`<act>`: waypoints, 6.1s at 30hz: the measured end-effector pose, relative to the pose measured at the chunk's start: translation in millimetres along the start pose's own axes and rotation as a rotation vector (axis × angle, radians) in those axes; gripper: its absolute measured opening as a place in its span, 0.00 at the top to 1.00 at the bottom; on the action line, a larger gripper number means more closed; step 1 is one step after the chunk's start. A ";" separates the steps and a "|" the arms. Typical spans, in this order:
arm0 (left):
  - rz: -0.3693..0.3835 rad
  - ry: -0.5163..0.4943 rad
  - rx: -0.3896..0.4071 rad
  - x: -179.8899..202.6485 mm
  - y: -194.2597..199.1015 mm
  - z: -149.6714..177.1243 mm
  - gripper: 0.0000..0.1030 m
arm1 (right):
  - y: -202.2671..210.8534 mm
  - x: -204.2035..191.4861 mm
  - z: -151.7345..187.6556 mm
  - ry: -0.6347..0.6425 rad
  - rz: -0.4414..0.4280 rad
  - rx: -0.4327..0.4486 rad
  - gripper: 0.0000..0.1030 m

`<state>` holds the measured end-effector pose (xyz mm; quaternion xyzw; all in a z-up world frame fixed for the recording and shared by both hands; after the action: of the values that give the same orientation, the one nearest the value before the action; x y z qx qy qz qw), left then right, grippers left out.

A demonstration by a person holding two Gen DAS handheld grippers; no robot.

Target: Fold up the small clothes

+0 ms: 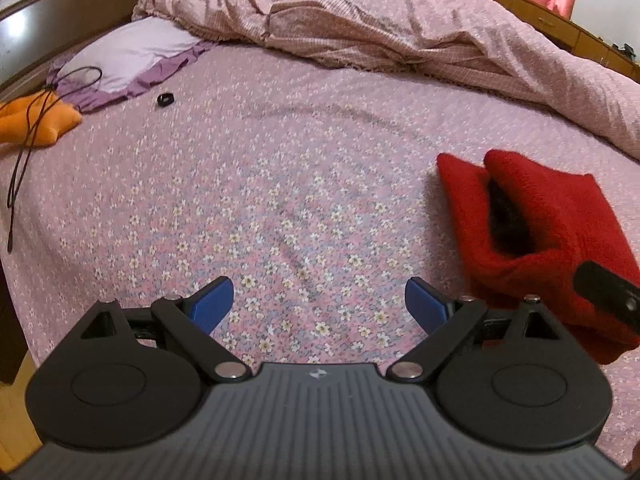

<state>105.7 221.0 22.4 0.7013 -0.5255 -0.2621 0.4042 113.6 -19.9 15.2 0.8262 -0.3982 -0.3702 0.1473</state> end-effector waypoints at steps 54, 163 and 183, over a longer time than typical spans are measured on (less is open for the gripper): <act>0.323 -0.171 0.074 158.2 -35.6 -54.7 0.73 | 65.1 152.0 18.6 -0.427 0.246 0.113 0.38; 0.739 -0.040 -0.168 130.5 -37.7 -5.5 0.24 | 79.7 155.3 -24.3 -0.511 -0.189 0.021 0.43; 0.564 -0.283 -0.179 195.3 -9.5 45.7 0.23 | 123.2 203.2 35.9 -0.523 0.065 -0.051 0.39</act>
<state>135.1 23.4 1.1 0.4466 -0.7248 -0.2796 0.4439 102.9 -252.6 -43.4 0.6853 -0.4396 -0.5761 0.0721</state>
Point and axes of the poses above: each gripper's, at about its wrist camera, not at the fingertips, and y roughly against the way its jaws point, x to its right, z to its underside, the point moved 4 cm from there along -y, roughly the way its jaws point, and after that the axes turned 10 degrees about -x, right-handed, at the moved point
